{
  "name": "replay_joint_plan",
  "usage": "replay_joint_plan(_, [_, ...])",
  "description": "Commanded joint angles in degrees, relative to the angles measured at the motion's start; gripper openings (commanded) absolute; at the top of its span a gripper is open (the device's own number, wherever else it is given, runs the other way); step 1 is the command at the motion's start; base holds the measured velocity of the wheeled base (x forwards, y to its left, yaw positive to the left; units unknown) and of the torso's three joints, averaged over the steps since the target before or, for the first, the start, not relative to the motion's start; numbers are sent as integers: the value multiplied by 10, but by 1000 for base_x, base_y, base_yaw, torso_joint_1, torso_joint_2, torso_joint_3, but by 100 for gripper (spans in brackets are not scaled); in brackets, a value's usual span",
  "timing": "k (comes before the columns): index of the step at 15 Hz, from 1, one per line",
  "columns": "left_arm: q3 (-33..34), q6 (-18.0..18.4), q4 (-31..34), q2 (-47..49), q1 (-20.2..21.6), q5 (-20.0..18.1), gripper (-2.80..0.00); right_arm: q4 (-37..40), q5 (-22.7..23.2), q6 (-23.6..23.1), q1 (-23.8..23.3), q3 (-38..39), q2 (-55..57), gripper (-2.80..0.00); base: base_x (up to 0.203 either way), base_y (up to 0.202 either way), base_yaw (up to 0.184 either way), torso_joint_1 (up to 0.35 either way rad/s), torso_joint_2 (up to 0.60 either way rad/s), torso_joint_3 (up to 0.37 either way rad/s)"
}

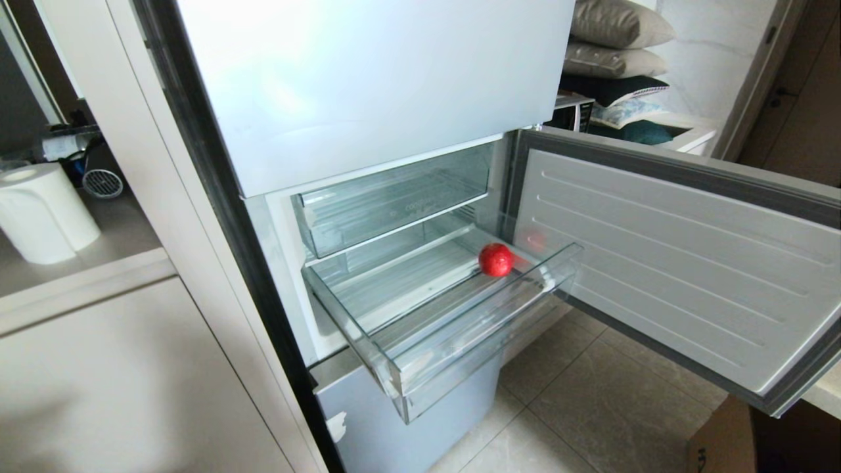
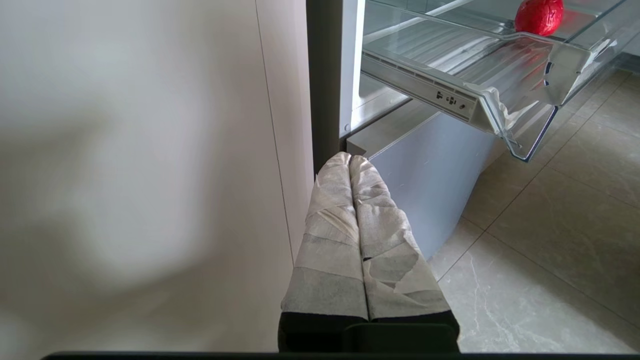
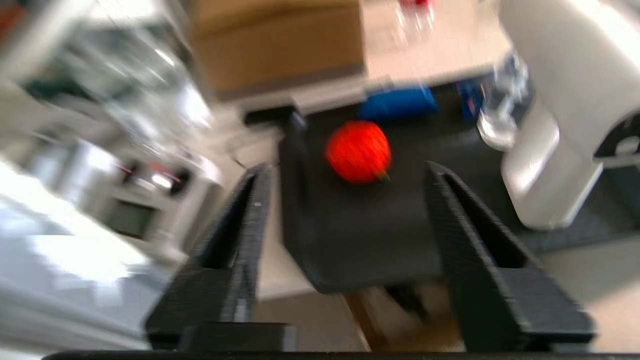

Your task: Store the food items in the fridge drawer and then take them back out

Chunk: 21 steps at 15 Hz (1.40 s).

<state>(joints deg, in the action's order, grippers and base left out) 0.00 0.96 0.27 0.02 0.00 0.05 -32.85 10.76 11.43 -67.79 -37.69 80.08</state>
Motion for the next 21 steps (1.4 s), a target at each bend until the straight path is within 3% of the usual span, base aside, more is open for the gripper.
replay_joint_plan(1, [0,0,0,0,0,0,-280,-7,3,-21,-14,-11,119,0,0,0,0,0,0,0])
replay_joint_plan(8, [0,0,0,0,0,0,-280,-55,16,-68,-22,-120,350,0,0,0,0,0,0,0])
replay_joint_plan(12, [0,0,0,0,0,0,-280,-51,13,-101,-11,-194,408,0,0,0,0,0,0,0])
replay_joint_plan(17, [0,0,0,0,0,0,-280,17,8,-107,33,-259,444,0,0,0,0,0,0,0])
replay_joint_plan(21, [0,0,0,0,0,0,-280,25,6,-107,42,-304,467,0,0,0,0,0,0,0])
